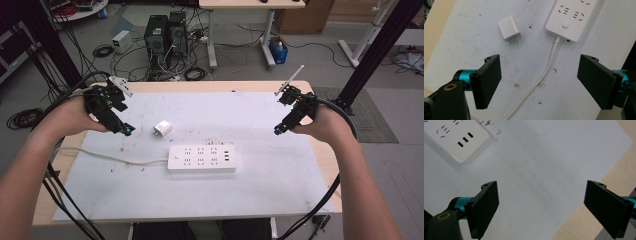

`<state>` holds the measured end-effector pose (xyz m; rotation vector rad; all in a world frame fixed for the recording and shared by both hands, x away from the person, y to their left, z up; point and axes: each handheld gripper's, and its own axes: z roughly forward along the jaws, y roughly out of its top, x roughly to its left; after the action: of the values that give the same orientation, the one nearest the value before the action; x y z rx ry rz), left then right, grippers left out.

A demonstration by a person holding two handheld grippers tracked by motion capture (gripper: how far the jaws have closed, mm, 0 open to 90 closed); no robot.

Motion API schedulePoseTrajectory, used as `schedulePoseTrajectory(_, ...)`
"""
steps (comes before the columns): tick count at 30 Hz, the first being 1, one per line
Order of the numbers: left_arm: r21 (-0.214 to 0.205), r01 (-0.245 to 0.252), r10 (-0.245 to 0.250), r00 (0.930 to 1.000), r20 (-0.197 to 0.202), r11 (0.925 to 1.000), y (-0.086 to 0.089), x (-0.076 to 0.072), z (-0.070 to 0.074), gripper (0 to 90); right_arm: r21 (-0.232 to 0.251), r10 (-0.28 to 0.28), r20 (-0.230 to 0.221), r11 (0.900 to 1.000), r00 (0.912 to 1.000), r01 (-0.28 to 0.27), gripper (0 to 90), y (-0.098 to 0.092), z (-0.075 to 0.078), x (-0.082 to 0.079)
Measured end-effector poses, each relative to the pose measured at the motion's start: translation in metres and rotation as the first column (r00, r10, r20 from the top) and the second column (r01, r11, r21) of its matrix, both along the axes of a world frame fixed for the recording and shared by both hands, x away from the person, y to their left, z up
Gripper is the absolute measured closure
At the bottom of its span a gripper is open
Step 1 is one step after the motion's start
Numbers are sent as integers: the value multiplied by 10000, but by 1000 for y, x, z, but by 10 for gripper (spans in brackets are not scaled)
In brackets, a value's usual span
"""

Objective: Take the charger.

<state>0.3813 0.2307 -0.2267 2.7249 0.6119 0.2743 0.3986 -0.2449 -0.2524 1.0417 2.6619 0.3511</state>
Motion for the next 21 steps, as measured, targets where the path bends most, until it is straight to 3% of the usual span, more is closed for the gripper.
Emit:
schedulePoseTrajectory(7,-194,-48,51,9999,135,9998,0,-3,1,196,124,-225,-82,9997,9997,226,121,-1,0,-1)
schedulePoseTrajectory(11,-39,112,-111,9999,64,9999,1,-2,0,197,172,-197,-69,9997,9998,198,121,-2,0,0)
schedulePoseTrajectory(15,-352,-13,18,9999,116,9994,1,-1,-2,197,188,-242,-27,9995,9997,242,121,-2,0,1)
schedulePoseTrajectory(20,-357,-26,30,9999,107,9994,3,1,-5,197,246,-357,-63,9991,9993,359,121,-1,-2,2)
schedulePoseTrajectory(21,-169,101,-100,9999,73,9998,4,2,-4,197,272,-355,-66,9990,9993,356,121,-1,-2,2)
